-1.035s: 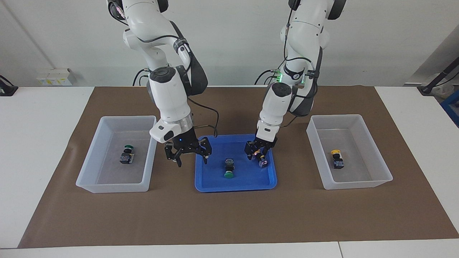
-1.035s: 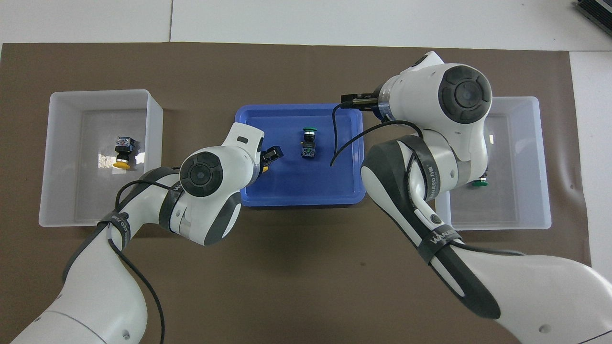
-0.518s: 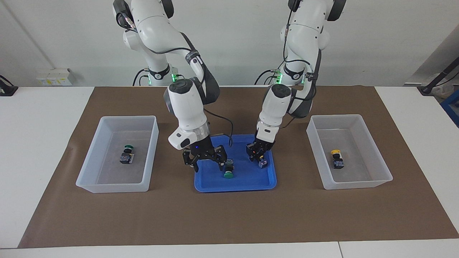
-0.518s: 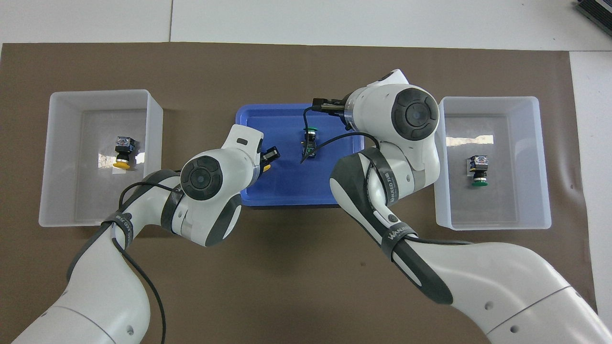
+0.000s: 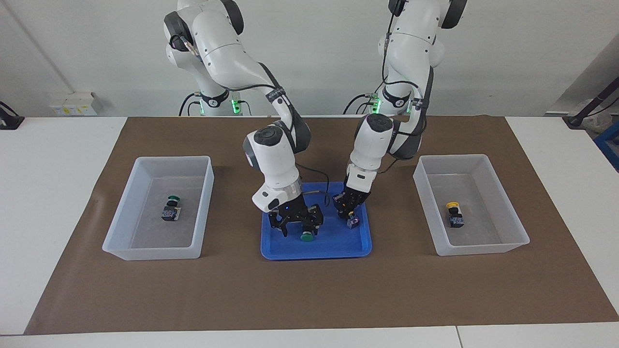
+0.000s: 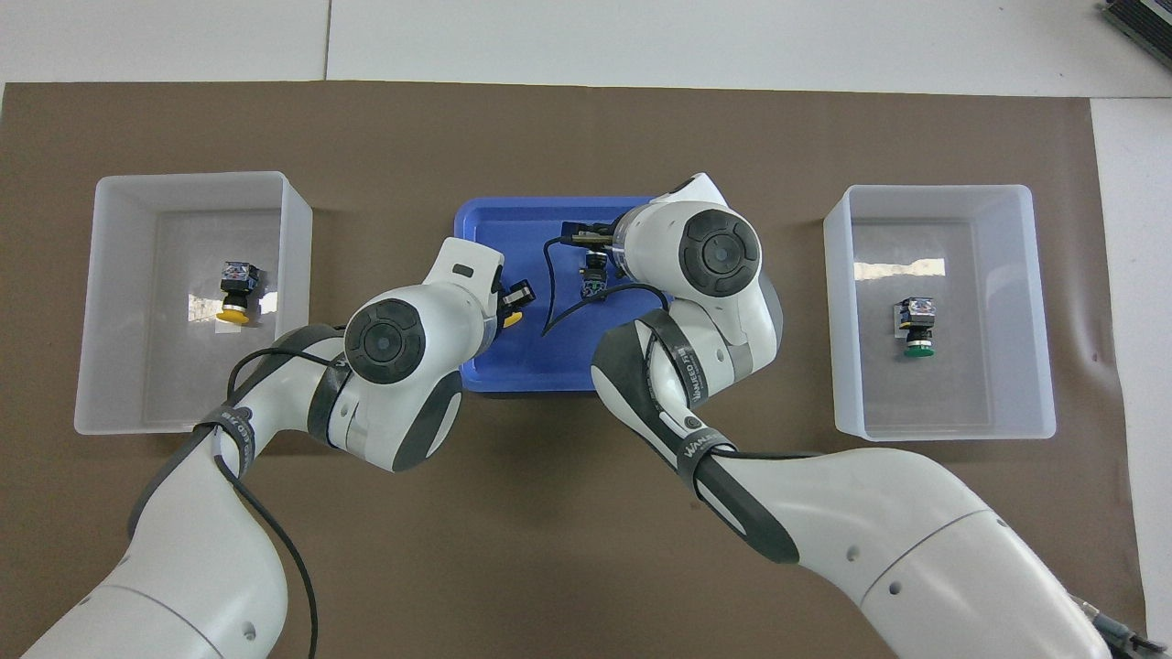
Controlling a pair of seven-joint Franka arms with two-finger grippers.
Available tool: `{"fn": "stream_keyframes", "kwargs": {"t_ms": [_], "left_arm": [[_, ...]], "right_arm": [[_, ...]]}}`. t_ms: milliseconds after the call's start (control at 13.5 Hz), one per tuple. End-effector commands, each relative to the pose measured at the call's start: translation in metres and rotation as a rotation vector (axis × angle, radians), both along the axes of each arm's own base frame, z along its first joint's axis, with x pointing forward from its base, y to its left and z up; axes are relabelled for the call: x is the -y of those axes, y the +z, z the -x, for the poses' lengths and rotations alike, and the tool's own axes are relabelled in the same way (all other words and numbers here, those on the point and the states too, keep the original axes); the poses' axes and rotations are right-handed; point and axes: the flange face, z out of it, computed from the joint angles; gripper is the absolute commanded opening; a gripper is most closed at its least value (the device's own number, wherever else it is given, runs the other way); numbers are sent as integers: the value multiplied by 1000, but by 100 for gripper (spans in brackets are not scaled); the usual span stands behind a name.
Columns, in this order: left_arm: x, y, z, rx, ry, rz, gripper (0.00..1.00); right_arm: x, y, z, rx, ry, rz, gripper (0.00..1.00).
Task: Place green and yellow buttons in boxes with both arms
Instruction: 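Grasp the second green button with the right gripper in the tray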
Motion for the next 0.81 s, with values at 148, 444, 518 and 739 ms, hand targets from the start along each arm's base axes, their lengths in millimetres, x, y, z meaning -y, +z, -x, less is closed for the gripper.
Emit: {"fn": "stream_keyframes", "kwargs": {"t_ms": [148,444,518,739], "left_arm": [[5,-4,0,23,-38,-6,0],[9,10,-13,36,-31,5,0],[10,20,-19,30,-28,4,0],[8,56,-39,-7,-15,-9,0]], "right_arm": [[-17,-25,22,-40,50,36,100],[-16,-28,25,-42,59,48,48],[-16,-27,24,-42,58,48,15],[-17,-24,23,-38,56,46,0]]}}
